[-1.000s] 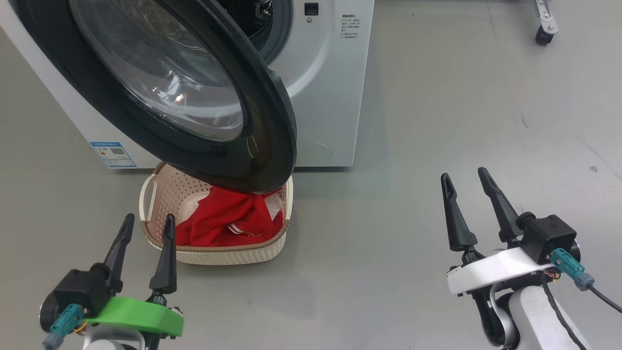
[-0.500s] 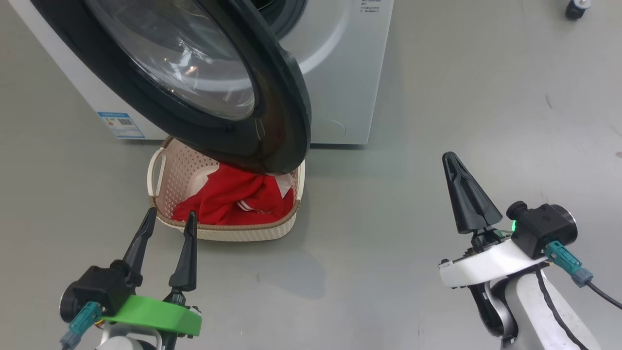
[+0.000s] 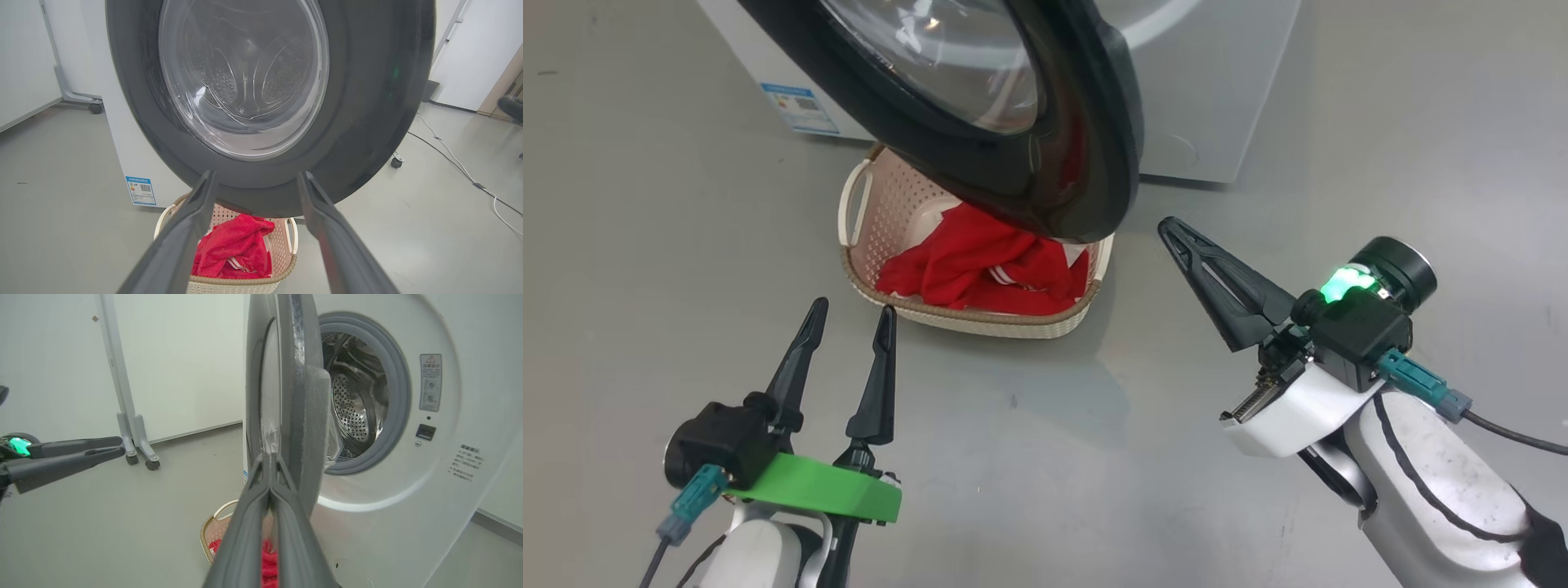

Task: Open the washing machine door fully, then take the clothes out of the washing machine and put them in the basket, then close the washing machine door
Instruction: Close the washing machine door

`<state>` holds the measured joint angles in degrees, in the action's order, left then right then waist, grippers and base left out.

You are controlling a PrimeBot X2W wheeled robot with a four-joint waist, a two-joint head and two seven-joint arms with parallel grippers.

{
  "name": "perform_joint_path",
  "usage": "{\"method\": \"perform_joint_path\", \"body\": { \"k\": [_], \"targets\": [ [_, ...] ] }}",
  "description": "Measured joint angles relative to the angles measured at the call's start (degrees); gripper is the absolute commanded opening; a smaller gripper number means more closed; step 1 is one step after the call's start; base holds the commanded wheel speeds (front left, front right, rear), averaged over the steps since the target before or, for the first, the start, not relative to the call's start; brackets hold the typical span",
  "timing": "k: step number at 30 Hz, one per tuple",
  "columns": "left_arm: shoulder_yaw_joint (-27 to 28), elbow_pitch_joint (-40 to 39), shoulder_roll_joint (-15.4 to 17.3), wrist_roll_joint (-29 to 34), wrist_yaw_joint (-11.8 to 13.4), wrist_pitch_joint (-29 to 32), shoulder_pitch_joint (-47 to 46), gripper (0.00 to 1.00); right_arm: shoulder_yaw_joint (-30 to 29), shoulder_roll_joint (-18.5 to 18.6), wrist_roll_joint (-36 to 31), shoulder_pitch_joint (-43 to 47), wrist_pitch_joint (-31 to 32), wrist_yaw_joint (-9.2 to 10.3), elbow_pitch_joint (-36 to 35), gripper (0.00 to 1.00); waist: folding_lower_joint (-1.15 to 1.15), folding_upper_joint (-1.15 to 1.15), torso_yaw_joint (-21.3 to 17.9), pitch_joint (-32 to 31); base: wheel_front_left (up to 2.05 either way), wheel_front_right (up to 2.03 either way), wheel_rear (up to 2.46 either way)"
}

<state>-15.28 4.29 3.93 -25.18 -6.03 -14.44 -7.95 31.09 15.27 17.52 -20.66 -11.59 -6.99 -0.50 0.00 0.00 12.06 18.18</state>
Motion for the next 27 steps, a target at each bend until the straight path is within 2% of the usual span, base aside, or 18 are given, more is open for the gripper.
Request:
{"method": "perform_joint_path", "body": {
  "k": [6,13,27],
  "targets": [
    [-0.33,0.33,-0.97,-0.01,-0.36,-0.01,-1.86,1.0,3.26,2.05,0.75,-3.98,0.8,-0.01,0.23,0.0,0.0,0.0,4.0,2.77,0.0,0.0,0.0],
    [-0.11,0.44,-1.22,-0.03,-0.42,0.0,-2.94,1.0,4.17,3.38,2.48,-8.55,1.81,-0.01,1.43,0.0,0.0,0.0,7.5,5.98,0.0,0.0,0.0],
    [0.38,0.43,-1.66,-0.04,-0.68,-0.01,-4.7,1.0,-0.04,5.34,4.43,-14.94,1.93,-0.51,4.14,0.0,0.0,0.0,9.71,11.52,0.0,0.0,0.0]
  ]
}}
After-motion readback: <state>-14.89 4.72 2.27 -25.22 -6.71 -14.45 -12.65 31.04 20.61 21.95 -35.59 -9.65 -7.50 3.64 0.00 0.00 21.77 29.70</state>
